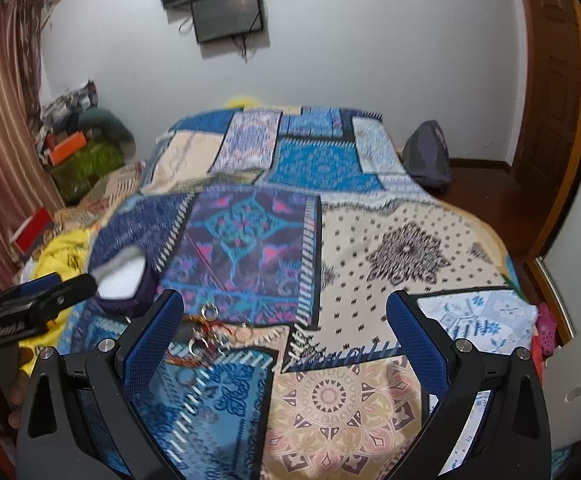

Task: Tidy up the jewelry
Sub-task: 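Move both tools down toward the jewelry pile beside the heart tin, then grasp the braided red-gold bracelet with the left tool while the right tool grasps a silver ring, then lower the bracelet into the heart tin with the left tool while the right tool drops the ring in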

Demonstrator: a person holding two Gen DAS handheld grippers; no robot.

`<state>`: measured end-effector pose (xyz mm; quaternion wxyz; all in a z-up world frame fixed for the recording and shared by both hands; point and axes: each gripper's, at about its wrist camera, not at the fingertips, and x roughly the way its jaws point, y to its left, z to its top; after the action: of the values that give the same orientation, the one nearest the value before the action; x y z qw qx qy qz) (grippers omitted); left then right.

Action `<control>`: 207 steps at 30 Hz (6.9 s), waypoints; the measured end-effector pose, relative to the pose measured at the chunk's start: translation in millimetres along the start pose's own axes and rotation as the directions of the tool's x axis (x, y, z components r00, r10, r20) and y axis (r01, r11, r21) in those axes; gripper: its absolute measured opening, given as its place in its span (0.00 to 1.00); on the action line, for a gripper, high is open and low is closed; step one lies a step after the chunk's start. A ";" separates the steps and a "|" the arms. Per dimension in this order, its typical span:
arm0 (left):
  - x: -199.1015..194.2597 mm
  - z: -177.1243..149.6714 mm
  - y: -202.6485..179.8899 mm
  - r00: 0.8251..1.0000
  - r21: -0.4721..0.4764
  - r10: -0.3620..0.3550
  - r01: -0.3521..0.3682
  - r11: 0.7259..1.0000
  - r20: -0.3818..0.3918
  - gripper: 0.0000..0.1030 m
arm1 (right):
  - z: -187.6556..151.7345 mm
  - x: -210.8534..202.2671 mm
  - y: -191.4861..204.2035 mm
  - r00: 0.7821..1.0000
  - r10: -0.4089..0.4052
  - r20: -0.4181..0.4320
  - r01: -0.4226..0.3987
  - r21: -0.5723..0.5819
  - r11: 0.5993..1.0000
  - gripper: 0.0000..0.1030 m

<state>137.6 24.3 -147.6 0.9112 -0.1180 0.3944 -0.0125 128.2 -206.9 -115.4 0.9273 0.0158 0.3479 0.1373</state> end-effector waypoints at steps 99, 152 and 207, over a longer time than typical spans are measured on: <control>17.2 1.2 -34.0 0.997 0.243 -0.072 0.074 0.967 -0.020 0.01 | -9.1 82.2 13.0 0.957 0.086 -0.275 -0.134 -0.160 0.978 0.05; -30.3 37.2 10.7 0.989 0.181 0.005 -0.032 0.983 0.146 0.01 | 51.7 36.0 85.6 0.964 0.256 -0.071 -0.265 -0.211 0.941 0.22; -12.7 40.3 50.1 0.992 0.185 0.085 -0.100 0.978 0.091 0.39 | 45.6 83.4 138.9 0.925 0.308 -0.222 -0.357 -0.233 0.905 0.30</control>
<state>154.4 82.8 -123.1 0.9334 -0.0129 0.3585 -0.0026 184.1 -48.2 -116.9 0.8482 -0.0634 0.4006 0.3407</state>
